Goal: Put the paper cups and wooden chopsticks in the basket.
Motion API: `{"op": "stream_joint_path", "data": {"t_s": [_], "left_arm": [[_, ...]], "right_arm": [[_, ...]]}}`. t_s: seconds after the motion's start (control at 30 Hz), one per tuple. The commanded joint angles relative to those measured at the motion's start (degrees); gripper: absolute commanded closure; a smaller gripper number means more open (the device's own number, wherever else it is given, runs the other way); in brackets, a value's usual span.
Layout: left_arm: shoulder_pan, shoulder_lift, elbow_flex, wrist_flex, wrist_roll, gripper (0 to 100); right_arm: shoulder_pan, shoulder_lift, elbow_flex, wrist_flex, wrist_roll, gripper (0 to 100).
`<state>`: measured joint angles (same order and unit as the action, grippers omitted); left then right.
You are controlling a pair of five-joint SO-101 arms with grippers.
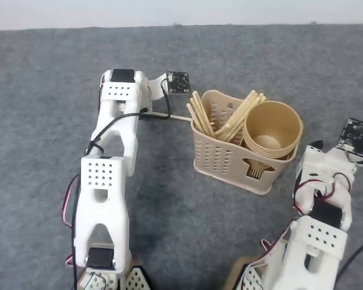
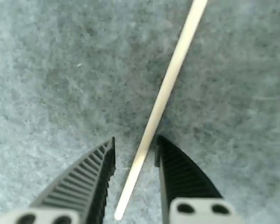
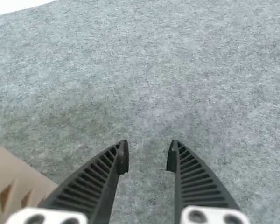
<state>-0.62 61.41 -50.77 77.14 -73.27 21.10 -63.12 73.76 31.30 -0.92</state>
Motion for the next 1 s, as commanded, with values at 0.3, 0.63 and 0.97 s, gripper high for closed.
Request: {"op": "stream_joint_path", "data": {"t_s": [0.3, 0.63, 0.97], "left_arm": [[4.7, 3.8, -1.2, 6.4, -7.0, 94], [5.6, 10.6, -12.6, 16.0, -10.0, 96], [4.3, 12.7, -23.3, 23.4, -10.6, 99]], "right_arm": [[-0.2, -0.6, -0.7, -1.1, 0.9, 84.9], [-0.3, -0.6, -0.6, -1.1, 0.9, 84.9], [-0.3, -0.6, -0.6, -1.1, 0.9, 85.0]]}}
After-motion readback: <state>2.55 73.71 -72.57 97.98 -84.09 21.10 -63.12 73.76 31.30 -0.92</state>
